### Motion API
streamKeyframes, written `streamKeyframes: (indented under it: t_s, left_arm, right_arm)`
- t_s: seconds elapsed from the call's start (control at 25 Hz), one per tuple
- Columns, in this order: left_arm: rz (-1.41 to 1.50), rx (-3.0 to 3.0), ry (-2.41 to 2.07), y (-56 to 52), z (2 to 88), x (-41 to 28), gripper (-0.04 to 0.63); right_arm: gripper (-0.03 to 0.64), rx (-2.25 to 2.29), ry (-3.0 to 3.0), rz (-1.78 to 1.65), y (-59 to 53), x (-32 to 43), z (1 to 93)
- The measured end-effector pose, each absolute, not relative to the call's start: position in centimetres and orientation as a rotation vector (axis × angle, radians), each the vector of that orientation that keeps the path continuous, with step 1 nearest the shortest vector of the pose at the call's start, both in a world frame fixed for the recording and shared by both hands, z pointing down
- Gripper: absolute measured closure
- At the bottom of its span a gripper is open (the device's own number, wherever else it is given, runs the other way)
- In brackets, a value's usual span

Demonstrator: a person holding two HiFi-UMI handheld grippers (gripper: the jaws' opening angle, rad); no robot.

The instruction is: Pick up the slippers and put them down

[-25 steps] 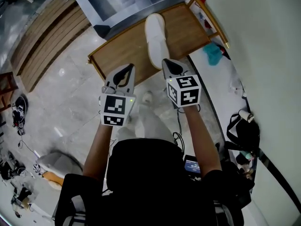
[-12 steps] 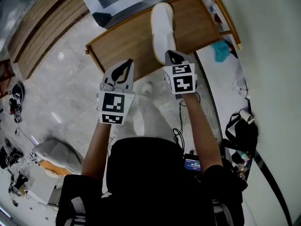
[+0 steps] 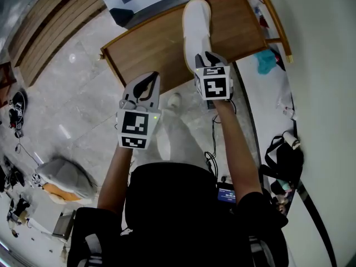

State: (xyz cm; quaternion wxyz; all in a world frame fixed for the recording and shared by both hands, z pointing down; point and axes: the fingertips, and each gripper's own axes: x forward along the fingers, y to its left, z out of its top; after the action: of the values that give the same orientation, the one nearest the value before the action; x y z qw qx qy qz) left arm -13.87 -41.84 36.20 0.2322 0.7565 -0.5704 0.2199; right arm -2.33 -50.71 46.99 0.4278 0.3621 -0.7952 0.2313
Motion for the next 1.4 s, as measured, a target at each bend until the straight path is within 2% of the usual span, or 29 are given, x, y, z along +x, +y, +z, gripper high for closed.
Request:
streamKeyframes:
  t_s: [0.16, 0.4, 0.56, 0.6, 0.76, 1.4]
  left_arm:
    - [0.612, 2.052, -1.556, -40.9, 37.2, -13.9, 0.589]
    - [0.616, 2.019, -1.558, -39.9, 38.2, -14.5, 0.589]
    - [0.629, 1.992, -1.560, -39.2, 39.0, -15.2, 0.589]
    - [0.633, 1.989, -1.561, -39.1, 39.1, -15.4, 0.589]
    - [0.637, 1.992, -1.568, -39.0, 38.8, -15.8, 0.589]
    - [0.583, 2.022, -1.583, -39.8, 37.2, -16.0, 0.589]
  right_arm:
    - [0.444, 0.911, -1.969, 0.598, -51.2, -2.6, 48.6]
    - [0.396, 0.916, -1.931, 0.601, -52.5, -2.8, 50.7]
    - [0.397, 0.915, -1.903, 0.608, -53.1, -2.9, 51.7]
    - [0.402, 0.919, -1.895, 0.609, -53.1, -2.7, 51.9]
    - [0.501, 0.947, -1.865, 0.602, -53.2, -2.0, 52.3]
    - [0.593, 0.988, -1.857, 0.685, -52.8, -1.2, 51.0]
